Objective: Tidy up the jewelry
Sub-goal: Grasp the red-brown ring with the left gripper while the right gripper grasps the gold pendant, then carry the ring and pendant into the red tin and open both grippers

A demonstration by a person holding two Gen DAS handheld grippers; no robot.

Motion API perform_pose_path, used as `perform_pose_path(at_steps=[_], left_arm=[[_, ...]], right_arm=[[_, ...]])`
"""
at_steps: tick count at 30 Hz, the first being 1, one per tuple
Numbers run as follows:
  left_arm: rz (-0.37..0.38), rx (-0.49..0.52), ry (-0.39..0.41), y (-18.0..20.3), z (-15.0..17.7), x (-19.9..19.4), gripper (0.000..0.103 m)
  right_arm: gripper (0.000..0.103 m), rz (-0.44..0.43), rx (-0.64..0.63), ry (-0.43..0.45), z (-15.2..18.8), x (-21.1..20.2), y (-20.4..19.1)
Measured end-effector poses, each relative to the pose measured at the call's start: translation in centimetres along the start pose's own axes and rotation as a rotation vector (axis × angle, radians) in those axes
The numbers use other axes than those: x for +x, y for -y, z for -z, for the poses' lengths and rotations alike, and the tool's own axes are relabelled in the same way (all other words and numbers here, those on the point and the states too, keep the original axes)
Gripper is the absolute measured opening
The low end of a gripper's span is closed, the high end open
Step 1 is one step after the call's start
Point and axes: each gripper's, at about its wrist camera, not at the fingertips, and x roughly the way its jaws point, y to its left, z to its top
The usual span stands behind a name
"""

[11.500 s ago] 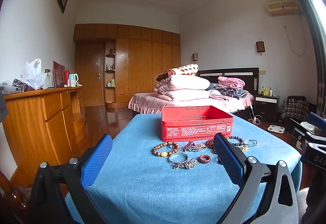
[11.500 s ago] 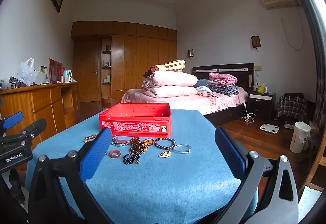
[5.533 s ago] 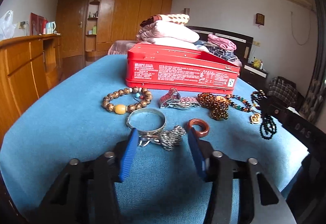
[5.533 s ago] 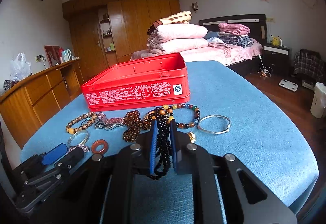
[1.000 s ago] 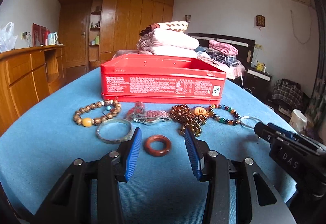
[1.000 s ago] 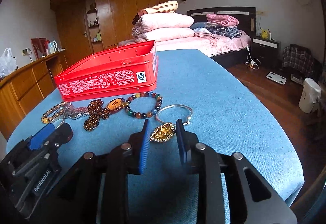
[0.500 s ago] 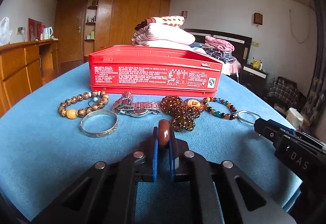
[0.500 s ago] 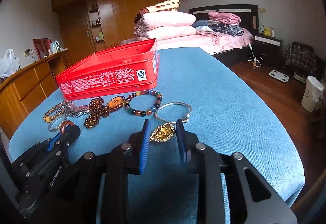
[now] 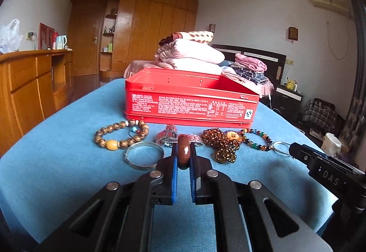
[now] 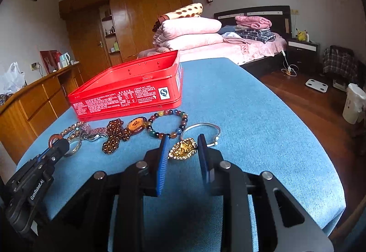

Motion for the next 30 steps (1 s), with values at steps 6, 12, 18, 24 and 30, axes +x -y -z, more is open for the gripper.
perform_pose_path(at_steps=[6,12,18,24,30], left_arm=[[0.0,-0.006,0.037,-0.8,-1.6,-0.6,0.009],[-0.022,0.02,0.1,-0.8,-5.5,0.2,0.009],[-0.023,0.023,0.111,-1.0,-10.2,3.2,0.009],[-0.029,0.011,0.046,-1.7,-12.5,7.1,0.009],[-0.043,-0.014,-0.022,-2.7,-12.5,10.3,0.009]], right_arm=[[0.024,-0.023,-0.02,0.069,-2.2,-0.8,-1.1],[0.024,-0.069,-0.043,0.122,-6.1,-0.5,-2.5],[0.024,-0.101,-0.054,0.142,-10.7,1.9,-3.9],[0.024,-0.101,-0.059,0.094,-12.5,5.8,-4.8],[0.024,-0.097,-0.052,0.025,-13.0,9.2,-5.2]])
